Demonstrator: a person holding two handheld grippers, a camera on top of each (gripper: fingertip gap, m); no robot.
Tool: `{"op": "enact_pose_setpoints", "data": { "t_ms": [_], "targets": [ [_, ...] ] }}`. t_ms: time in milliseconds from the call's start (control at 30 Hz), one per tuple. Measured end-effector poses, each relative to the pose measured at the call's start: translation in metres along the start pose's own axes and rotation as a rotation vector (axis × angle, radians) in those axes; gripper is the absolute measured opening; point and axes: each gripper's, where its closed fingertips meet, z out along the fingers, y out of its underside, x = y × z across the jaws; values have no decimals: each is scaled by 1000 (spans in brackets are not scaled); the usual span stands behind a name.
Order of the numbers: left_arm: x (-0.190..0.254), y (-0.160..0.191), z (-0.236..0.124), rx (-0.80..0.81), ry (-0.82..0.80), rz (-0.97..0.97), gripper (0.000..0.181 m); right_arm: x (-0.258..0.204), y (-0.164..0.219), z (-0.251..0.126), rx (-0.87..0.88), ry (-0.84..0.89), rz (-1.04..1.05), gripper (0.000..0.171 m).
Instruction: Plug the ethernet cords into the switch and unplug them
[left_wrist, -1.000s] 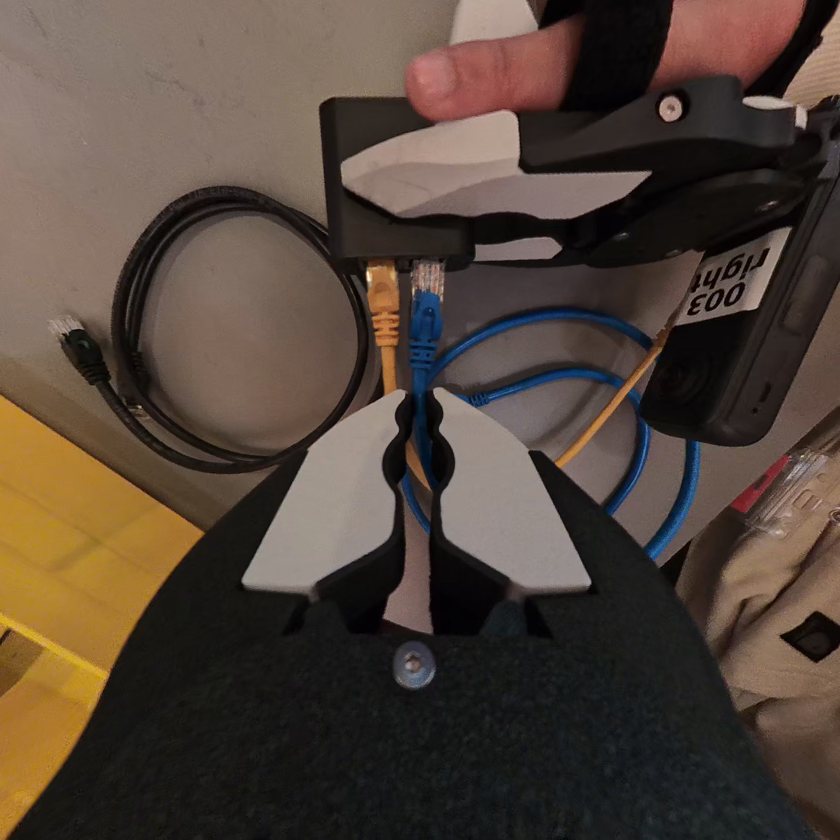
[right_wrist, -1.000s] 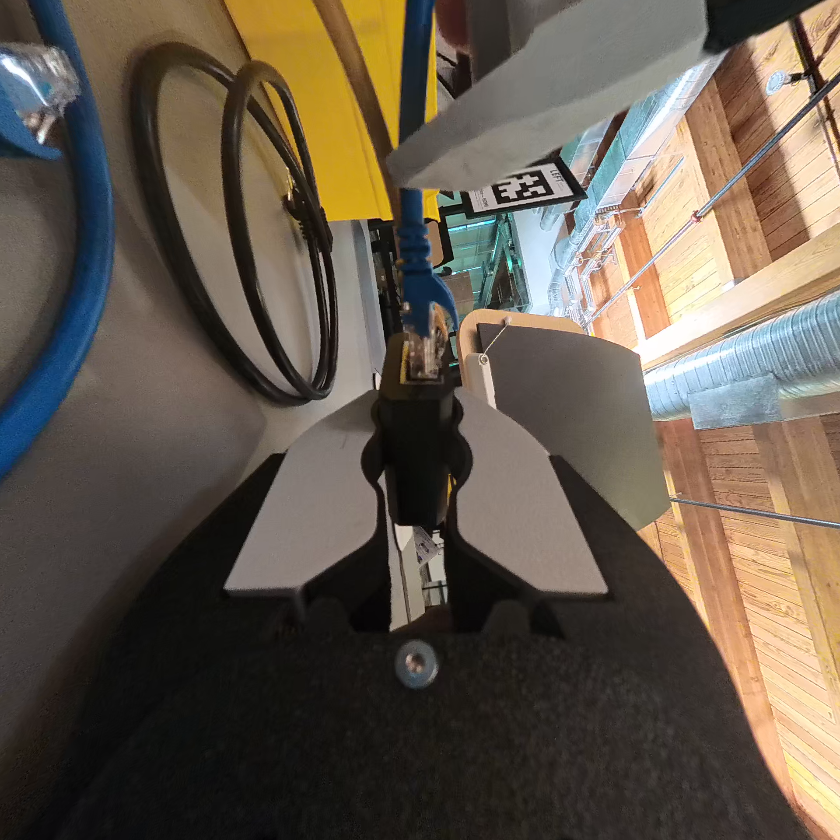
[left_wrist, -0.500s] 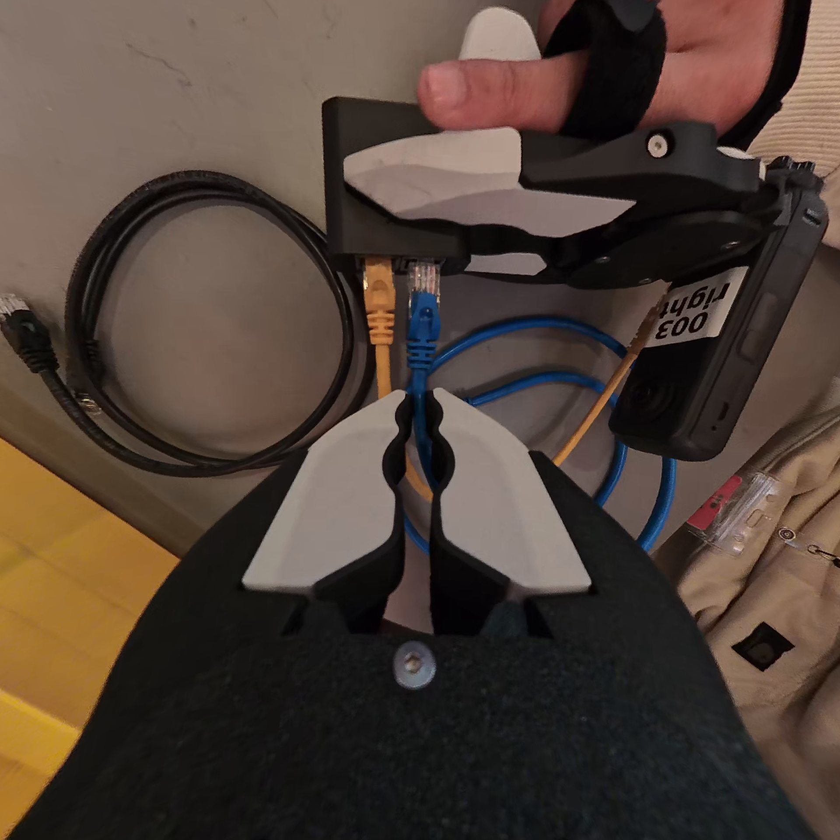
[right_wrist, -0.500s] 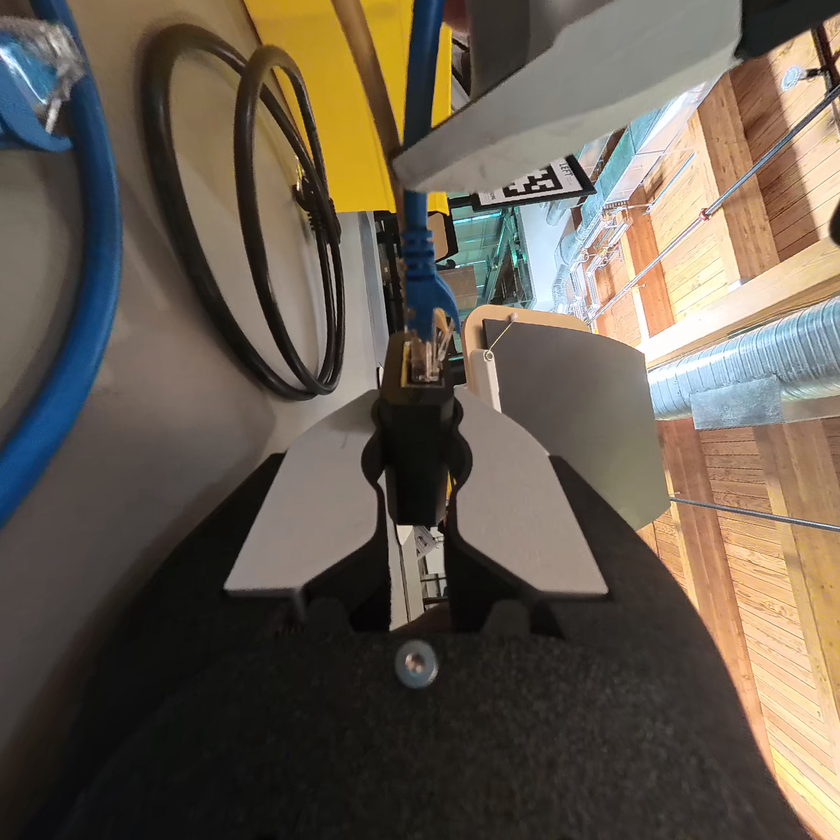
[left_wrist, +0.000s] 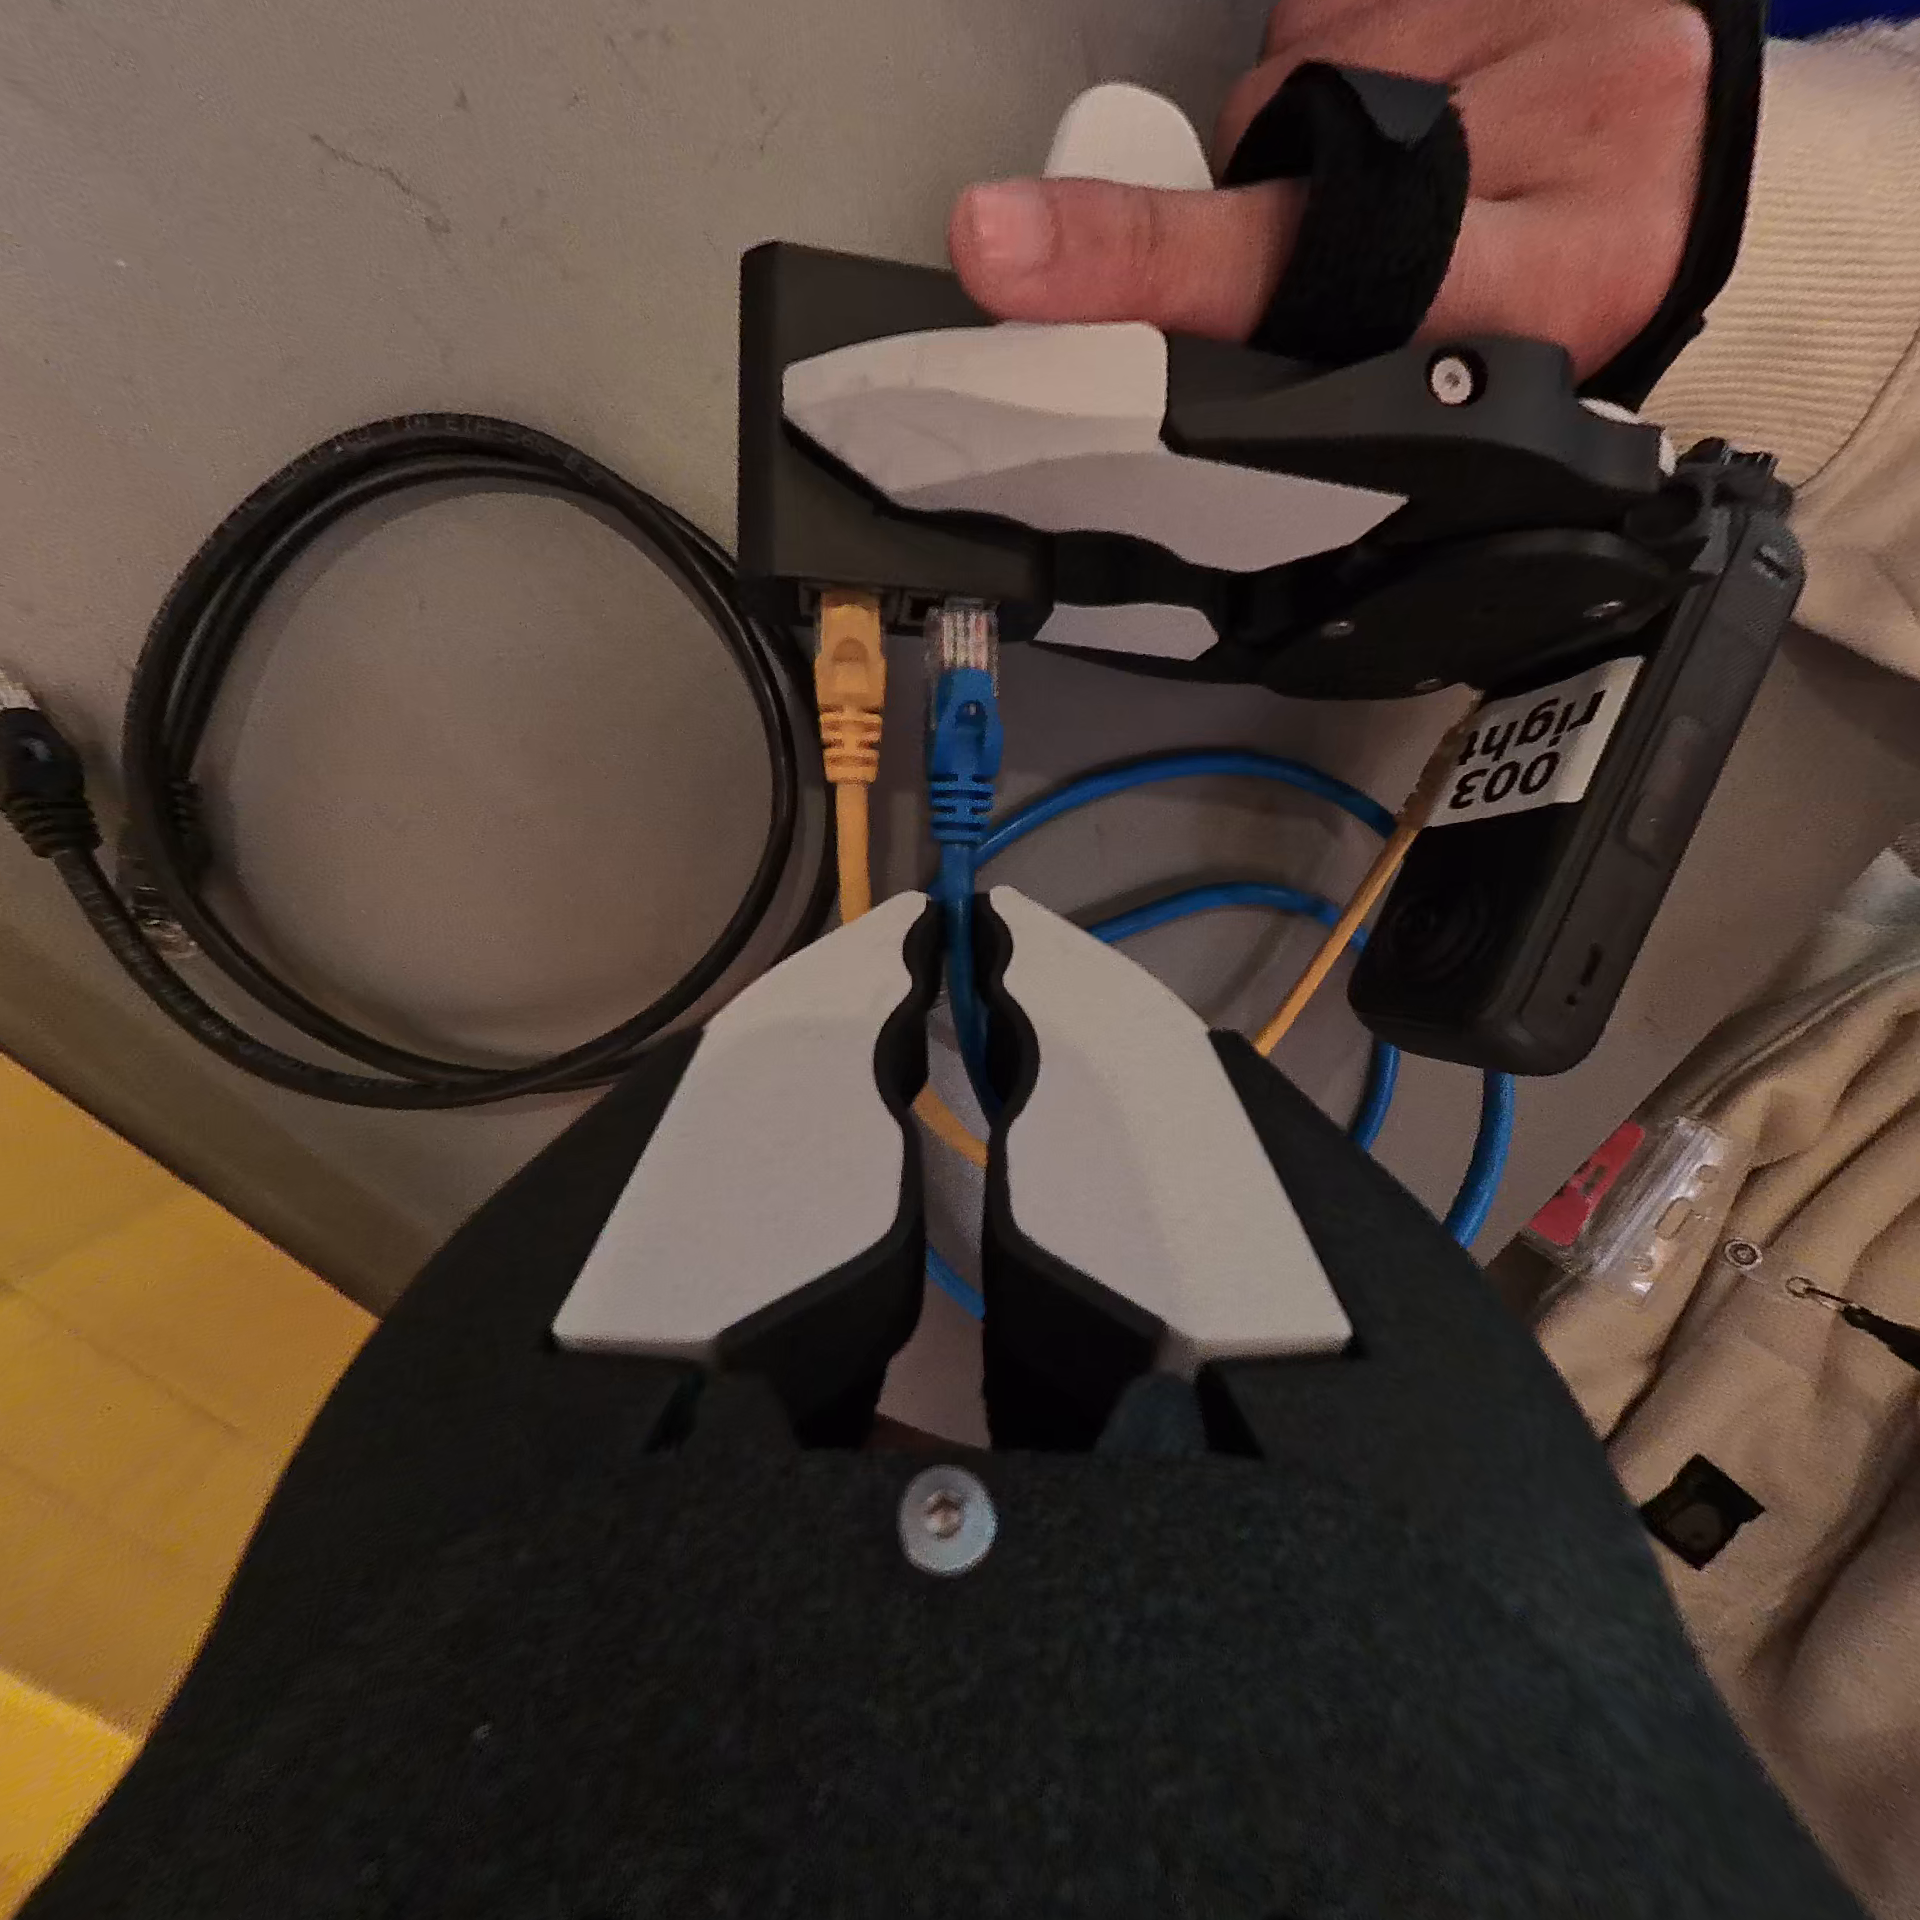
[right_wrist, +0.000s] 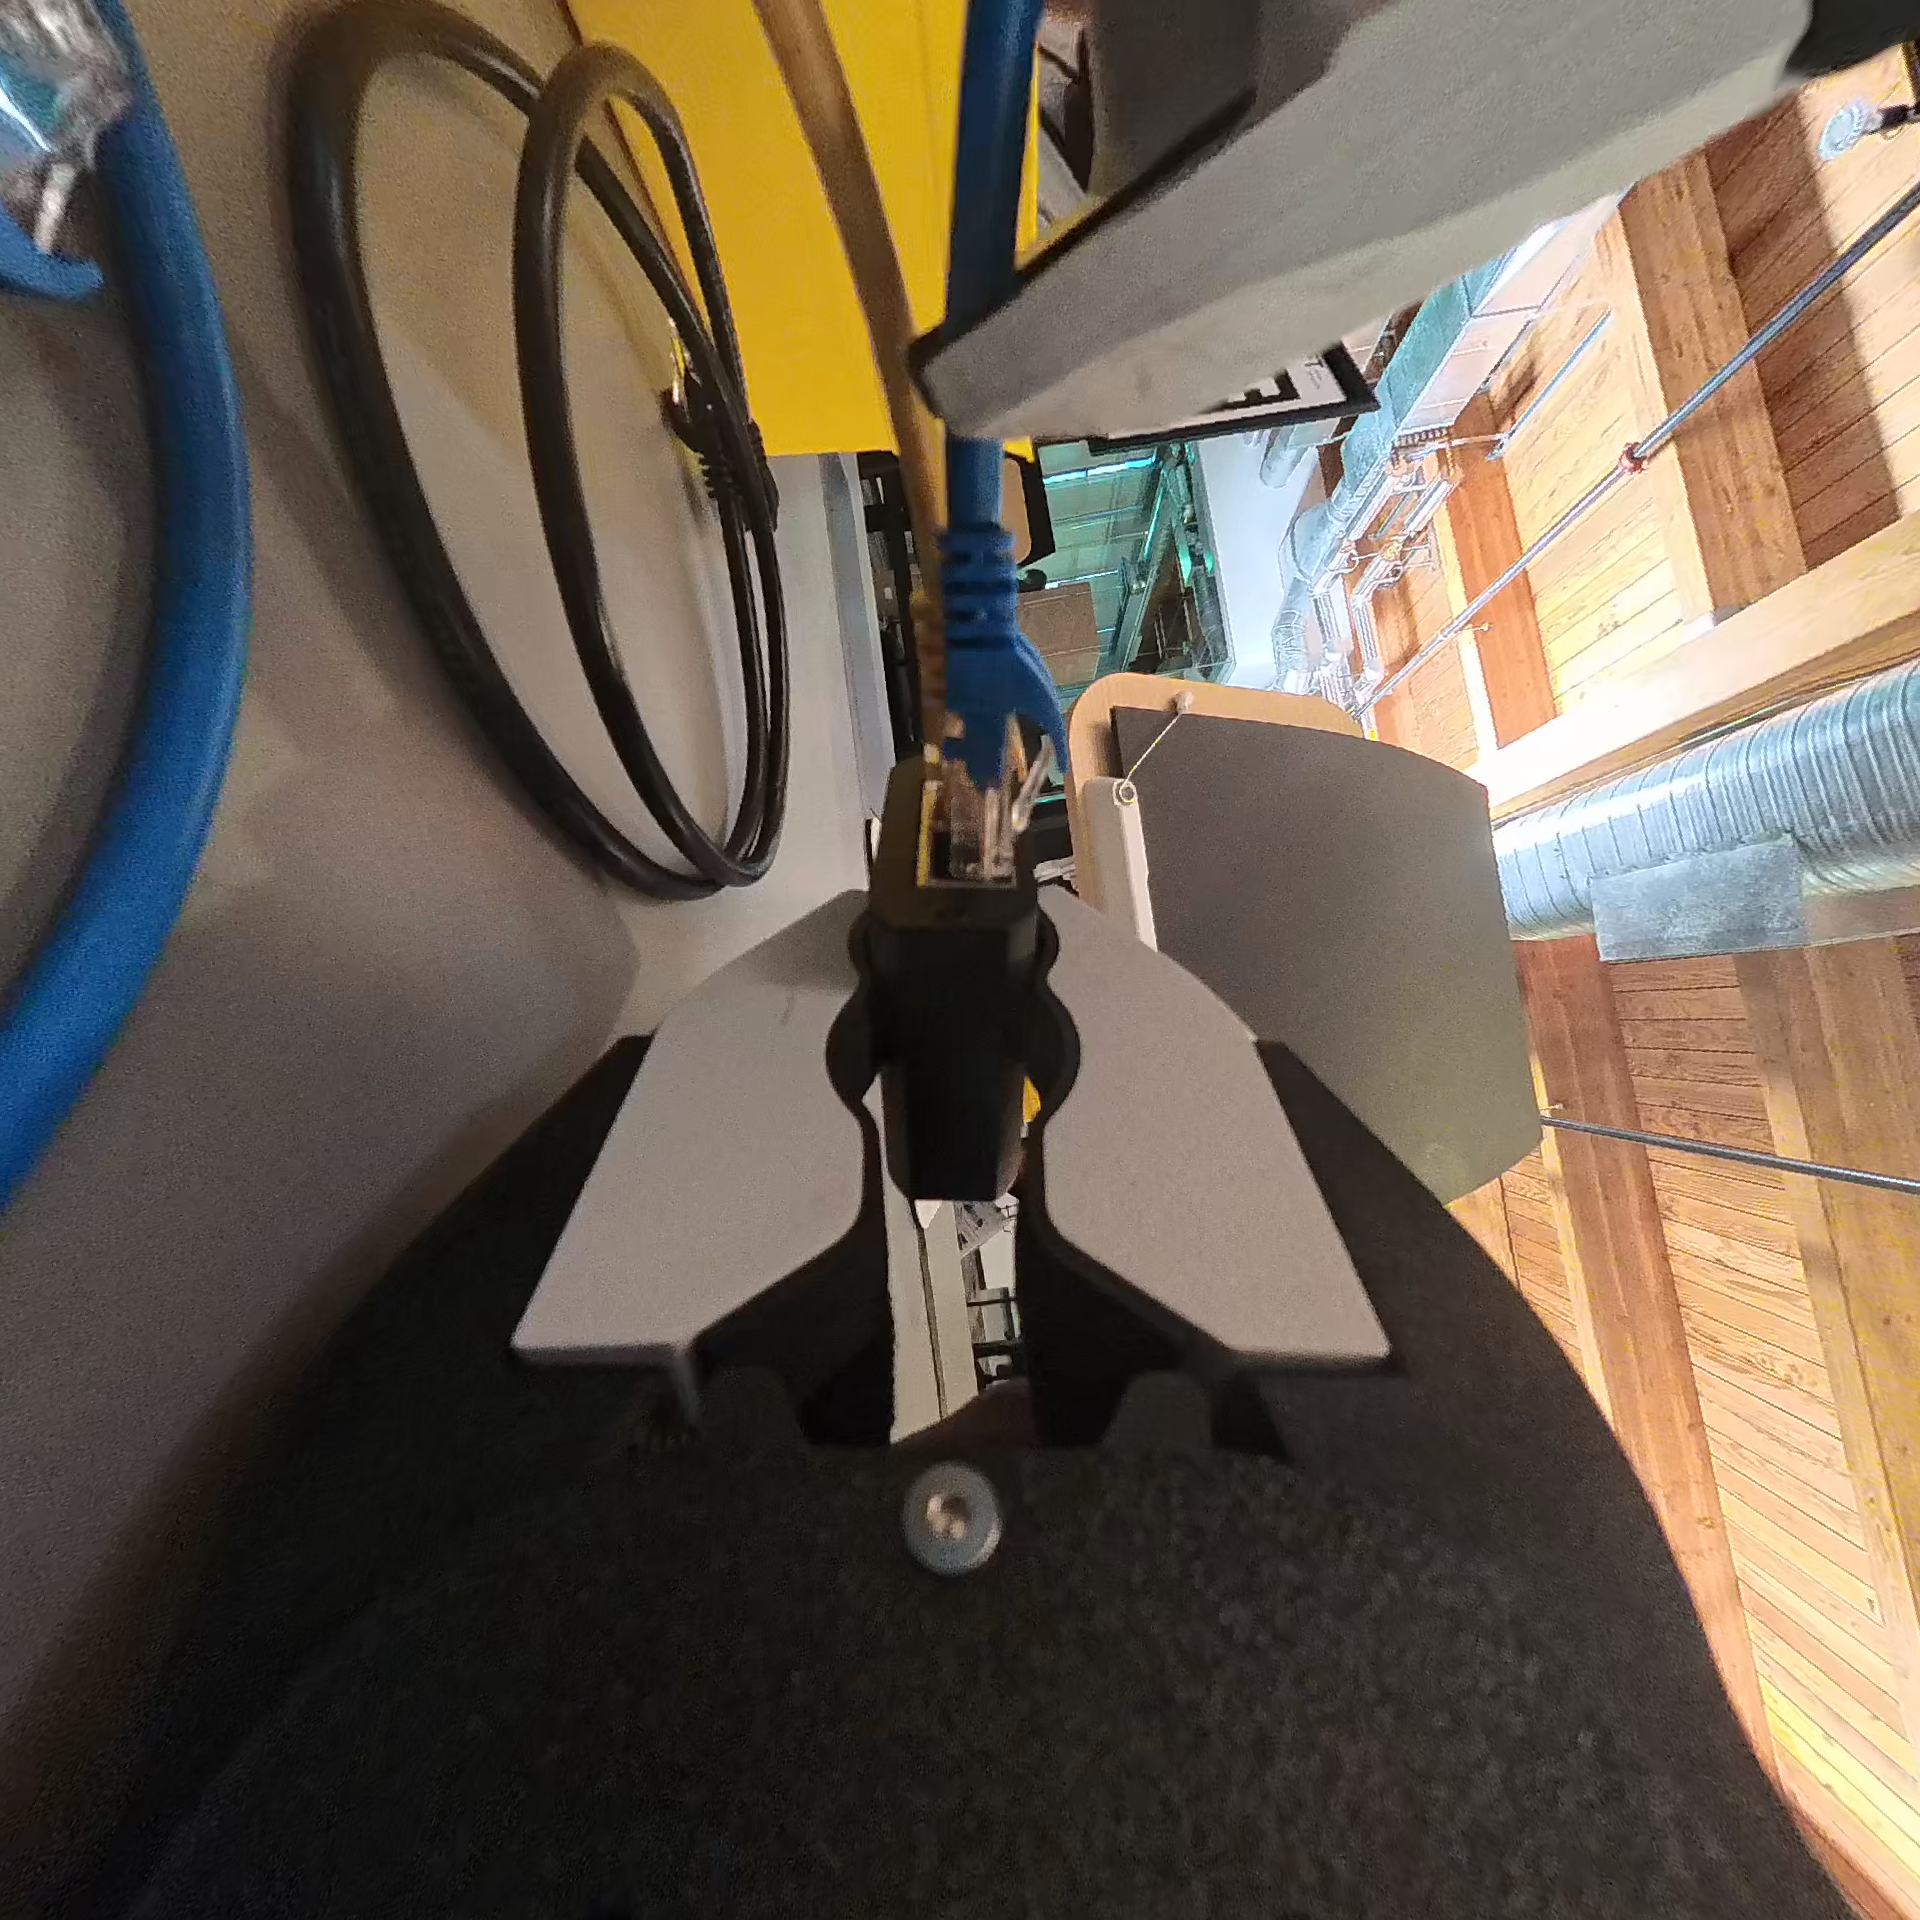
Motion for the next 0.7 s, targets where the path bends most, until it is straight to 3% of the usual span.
{"op": "enact_pose_setpoints", "data": {
  "t_ms": [33,700],
  "targets": [
    [0,0,0,5,10,-7,5,0,0,0,0,-1,2,24],
    [-5,-4,5,83,-33,-60,5,-1,5,2,-25,-12,16,24]
  ]
}}
